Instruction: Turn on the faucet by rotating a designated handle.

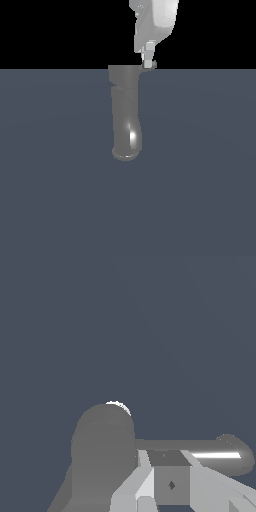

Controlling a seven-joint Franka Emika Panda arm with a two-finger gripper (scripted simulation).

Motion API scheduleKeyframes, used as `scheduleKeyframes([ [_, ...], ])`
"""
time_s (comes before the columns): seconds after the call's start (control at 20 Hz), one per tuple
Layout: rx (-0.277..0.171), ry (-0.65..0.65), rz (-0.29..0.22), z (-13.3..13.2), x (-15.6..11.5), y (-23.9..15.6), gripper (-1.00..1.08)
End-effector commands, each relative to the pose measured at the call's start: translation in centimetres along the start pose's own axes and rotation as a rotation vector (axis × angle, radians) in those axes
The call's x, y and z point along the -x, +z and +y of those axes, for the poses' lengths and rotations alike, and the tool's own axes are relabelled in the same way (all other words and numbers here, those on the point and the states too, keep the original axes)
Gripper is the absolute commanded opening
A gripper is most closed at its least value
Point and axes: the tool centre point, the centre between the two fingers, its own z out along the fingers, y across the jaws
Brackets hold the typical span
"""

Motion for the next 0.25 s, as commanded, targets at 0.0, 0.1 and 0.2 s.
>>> scheduleKeyframes([
  [0.0,-0.077,0.033,0.009,-3.94,-2.6,-0.21,-1.0],
  [0.1,-0.078,0.038,0.009,-4.39,-3.04,-0.26,-1.0],
  [0.2,-0.079,0.041,0.009,-4.62,-3.27,-0.28,-1.0],
])
